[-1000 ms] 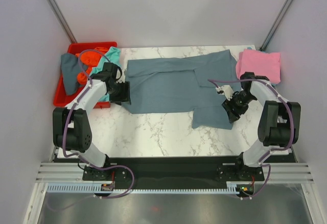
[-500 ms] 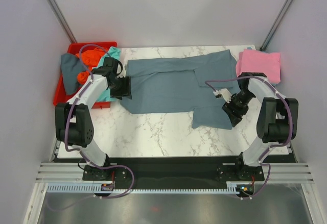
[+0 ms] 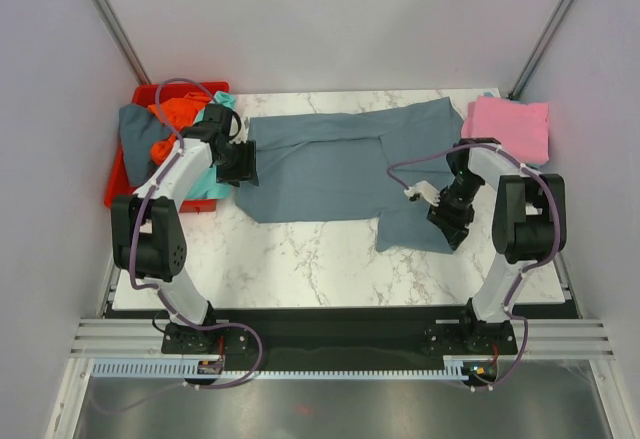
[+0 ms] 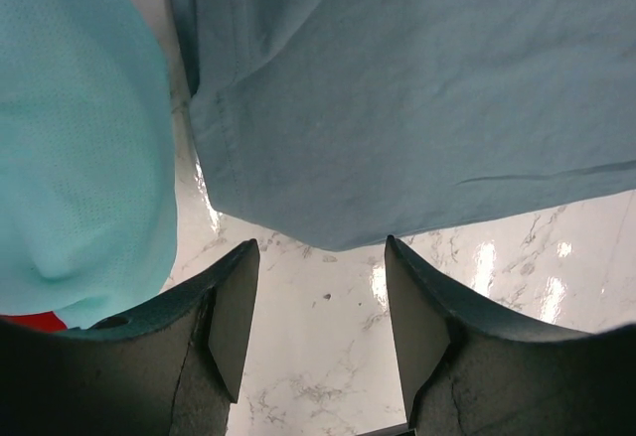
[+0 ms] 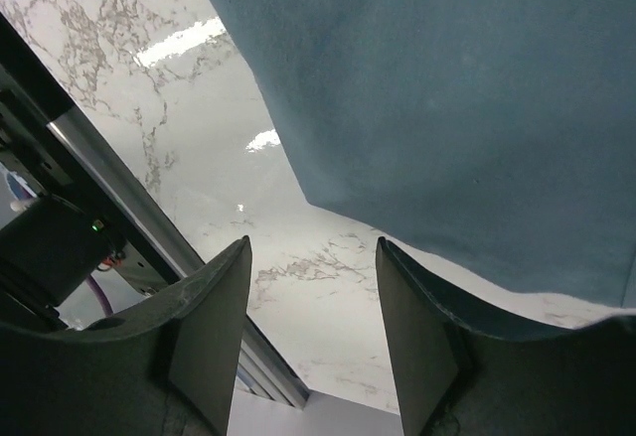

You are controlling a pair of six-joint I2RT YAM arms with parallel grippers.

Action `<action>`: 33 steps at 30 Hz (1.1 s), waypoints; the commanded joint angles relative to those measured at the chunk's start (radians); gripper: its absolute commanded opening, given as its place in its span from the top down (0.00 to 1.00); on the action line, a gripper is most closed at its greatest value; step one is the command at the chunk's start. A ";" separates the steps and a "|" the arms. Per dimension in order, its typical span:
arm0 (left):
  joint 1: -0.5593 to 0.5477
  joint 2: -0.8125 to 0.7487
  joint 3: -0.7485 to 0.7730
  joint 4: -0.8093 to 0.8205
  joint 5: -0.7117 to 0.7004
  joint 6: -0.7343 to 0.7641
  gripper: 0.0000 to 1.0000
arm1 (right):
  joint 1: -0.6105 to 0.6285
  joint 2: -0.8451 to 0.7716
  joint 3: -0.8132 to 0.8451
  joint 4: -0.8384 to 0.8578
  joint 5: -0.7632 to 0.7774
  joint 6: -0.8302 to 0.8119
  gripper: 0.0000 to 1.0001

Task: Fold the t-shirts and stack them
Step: Fold the tshirt

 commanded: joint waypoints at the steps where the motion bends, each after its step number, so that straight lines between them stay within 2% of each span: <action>1: 0.005 0.007 0.048 -0.002 -0.038 0.001 0.39 | 0.034 0.015 -0.027 -0.017 0.039 -0.097 0.39; 11: -0.002 0.004 0.051 0.007 -0.081 0.021 0.39 | 0.085 -0.026 -0.171 0.224 0.053 -0.076 0.40; 14: -0.005 0.001 0.053 0.007 -0.086 0.025 0.39 | 0.090 -0.043 -0.211 0.301 0.056 -0.057 0.44; 15: -0.005 0.001 0.051 0.007 -0.086 0.025 0.39 | 0.090 -0.049 -0.228 0.331 0.063 -0.045 0.49; 16: -0.005 0.001 0.051 0.007 -0.086 0.025 0.39 | 0.093 -0.052 -0.235 0.344 0.066 -0.042 0.67; 19: -0.006 0.002 0.047 0.008 -0.085 0.025 0.39 | 0.093 -0.075 -0.261 0.394 0.076 -0.007 0.95; 20: -0.006 0.002 0.047 0.010 -0.085 0.023 0.39 | 0.093 -0.084 -0.266 0.402 0.076 -0.004 0.98; 26: -0.006 -0.006 0.041 0.016 -0.081 0.021 0.39 | 0.093 -0.211 -0.223 0.382 0.095 0.020 1.00; 29: -0.006 -0.009 0.033 0.025 -0.072 0.018 0.39 | 0.093 -0.294 -0.115 0.356 0.111 0.010 1.00; 33: -0.006 -0.010 0.022 0.036 -0.069 0.021 0.39 | 0.085 -0.287 0.033 0.351 0.105 0.032 1.00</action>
